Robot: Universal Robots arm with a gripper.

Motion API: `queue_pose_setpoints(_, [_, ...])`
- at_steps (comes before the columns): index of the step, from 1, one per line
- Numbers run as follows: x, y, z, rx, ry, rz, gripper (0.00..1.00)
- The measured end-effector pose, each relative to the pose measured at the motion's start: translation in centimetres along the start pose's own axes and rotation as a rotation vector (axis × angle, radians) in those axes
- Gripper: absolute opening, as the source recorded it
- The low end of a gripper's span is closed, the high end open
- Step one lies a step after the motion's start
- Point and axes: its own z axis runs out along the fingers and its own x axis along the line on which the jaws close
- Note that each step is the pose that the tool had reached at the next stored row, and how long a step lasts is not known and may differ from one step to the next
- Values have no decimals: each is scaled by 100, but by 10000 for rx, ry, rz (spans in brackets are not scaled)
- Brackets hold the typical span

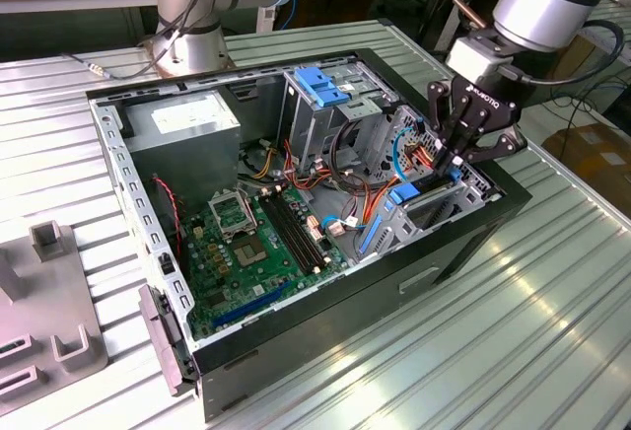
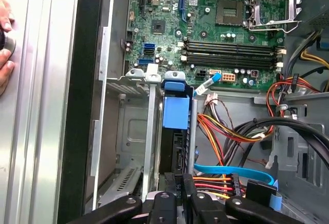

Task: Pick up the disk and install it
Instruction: 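Insert the first disk wire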

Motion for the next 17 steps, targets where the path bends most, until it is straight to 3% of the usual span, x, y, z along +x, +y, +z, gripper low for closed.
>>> queue_pose_setpoints(5, [-11, -1, 7, -8, -14, 274, 17])
queue_pose_setpoints(17, [-12, -2, 33, -8, -13, 274, 17])
